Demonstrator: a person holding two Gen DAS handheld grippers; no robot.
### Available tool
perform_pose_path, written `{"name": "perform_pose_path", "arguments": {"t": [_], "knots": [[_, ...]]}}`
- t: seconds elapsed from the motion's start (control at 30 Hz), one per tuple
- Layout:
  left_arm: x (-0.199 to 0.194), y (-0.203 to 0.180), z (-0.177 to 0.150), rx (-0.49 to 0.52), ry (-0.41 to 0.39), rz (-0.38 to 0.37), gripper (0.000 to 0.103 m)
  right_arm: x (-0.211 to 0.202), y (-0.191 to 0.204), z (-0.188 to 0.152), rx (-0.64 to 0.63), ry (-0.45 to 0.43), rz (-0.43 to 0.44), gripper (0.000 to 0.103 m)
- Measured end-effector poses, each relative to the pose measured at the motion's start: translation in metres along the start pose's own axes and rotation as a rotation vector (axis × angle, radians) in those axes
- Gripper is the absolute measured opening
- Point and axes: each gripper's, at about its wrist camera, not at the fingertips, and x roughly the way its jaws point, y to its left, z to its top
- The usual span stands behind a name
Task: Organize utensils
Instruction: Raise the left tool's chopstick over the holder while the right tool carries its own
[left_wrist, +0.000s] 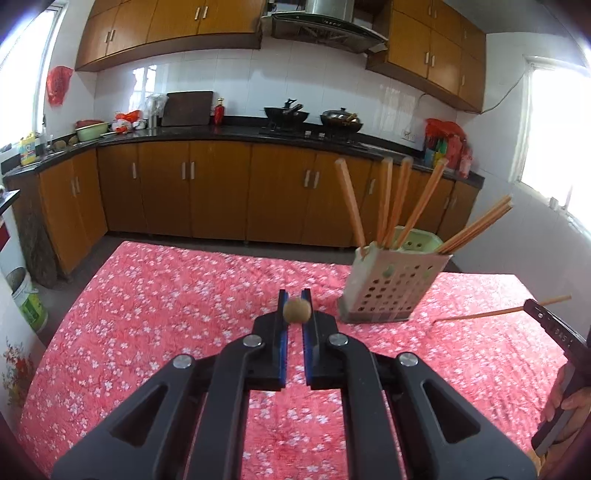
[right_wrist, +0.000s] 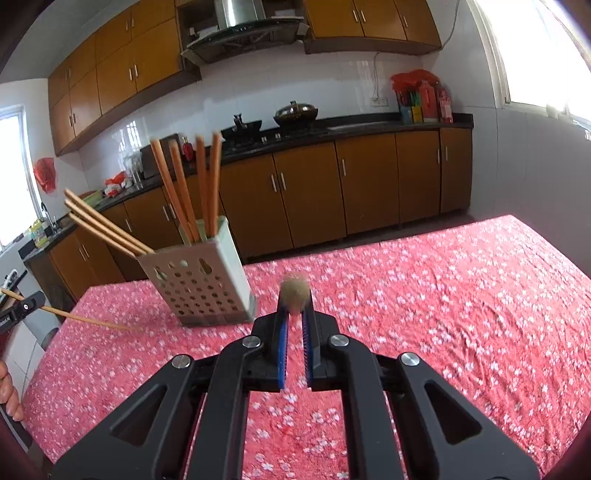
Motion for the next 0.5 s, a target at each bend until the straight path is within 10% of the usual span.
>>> {"name": "perform_pose_path", "arguments": {"t": [0.5], "knots": [[-0.049, -0.058, 0.063, 0.073, -0.094, -0.23, 0.007, -0.062, 0.053, 0.075, -0.063, -0.168, 0.251, 0.008]]}}
